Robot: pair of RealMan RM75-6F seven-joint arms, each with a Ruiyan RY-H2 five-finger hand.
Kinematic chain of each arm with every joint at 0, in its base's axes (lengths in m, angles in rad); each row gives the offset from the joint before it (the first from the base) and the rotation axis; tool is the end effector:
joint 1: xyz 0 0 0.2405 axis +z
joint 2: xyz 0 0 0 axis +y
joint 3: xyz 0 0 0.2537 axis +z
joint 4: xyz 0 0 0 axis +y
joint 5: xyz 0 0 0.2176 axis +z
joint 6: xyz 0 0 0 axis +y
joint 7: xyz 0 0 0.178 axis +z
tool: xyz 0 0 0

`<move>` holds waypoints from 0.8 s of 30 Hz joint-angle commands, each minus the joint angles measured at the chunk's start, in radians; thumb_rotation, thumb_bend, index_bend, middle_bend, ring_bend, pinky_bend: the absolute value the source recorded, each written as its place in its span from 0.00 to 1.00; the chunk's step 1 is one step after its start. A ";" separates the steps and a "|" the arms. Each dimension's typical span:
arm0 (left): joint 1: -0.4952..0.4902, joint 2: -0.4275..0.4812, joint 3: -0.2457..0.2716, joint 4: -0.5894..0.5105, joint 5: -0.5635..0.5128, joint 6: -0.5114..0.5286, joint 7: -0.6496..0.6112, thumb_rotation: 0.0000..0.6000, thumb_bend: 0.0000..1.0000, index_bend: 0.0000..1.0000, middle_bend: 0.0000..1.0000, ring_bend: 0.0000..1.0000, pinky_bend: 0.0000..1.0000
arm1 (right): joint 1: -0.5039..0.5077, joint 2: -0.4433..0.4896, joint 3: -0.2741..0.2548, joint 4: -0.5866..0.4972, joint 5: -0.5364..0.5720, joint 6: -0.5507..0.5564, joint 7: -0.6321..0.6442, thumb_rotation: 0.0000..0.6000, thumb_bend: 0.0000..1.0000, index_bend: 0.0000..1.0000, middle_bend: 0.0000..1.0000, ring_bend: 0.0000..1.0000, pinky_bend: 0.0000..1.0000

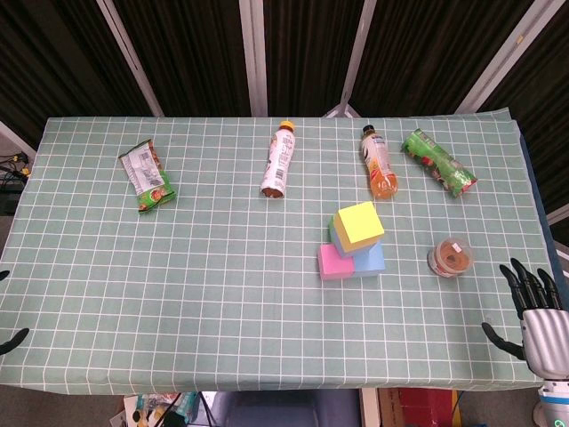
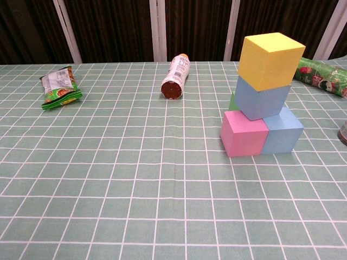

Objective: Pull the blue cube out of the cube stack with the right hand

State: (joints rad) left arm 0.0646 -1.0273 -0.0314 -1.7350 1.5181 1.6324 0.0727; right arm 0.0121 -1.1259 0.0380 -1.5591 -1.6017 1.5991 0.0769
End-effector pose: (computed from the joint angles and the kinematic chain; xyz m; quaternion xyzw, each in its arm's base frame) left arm -0.3107 0.1641 0.1881 -0.5539 -0.3762 -0.3704 0.6438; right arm -0.3125 -0.1896 0.1627 0.5850 -0.3671 0.4256 0.5847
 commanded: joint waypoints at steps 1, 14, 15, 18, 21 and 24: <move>0.001 0.001 0.000 -0.001 0.001 0.002 -0.001 1.00 0.15 0.18 0.02 0.00 0.00 | 0.000 0.000 0.001 0.000 0.001 -0.001 -0.001 1.00 0.23 0.06 0.03 0.13 0.00; 0.010 0.005 0.002 0.001 0.010 0.020 -0.017 1.00 0.15 0.18 0.02 0.00 0.00 | 0.004 0.002 -0.007 0.000 -0.015 -0.007 0.007 1.00 0.23 0.06 0.03 0.13 0.00; 0.010 0.005 0.002 0.001 0.009 0.019 -0.016 1.00 0.15 0.18 0.02 0.00 0.00 | 0.006 0.002 -0.009 0.001 -0.020 -0.006 0.011 1.00 0.23 0.06 0.03 0.13 0.00; 0.008 0.003 0.000 -0.003 0.007 0.018 -0.011 1.00 0.15 0.18 0.02 0.00 0.00 | 0.009 0.002 -0.017 0.007 -0.037 -0.008 0.031 1.00 0.23 0.06 0.03 0.13 0.00; 0.009 0.002 0.002 -0.004 0.017 0.024 -0.007 1.00 0.15 0.18 0.02 0.00 0.00 | 0.011 0.002 -0.019 0.007 -0.041 -0.010 0.033 1.00 0.23 0.06 0.03 0.13 0.00; 0.013 0.002 0.006 -0.003 0.022 0.028 -0.005 1.00 0.15 0.18 0.02 0.00 0.00 | 0.009 0.002 -0.023 -0.001 -0.043 -0.009 0.033 1.00 0.23 0.06 0.03 0.13 0.00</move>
State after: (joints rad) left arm 0.0768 -1.0253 -0.0257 -1.7379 1.5407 1.6604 0.0676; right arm 0.0218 -1.1246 0.0164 -1.5585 -1.6437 1.5898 0.1085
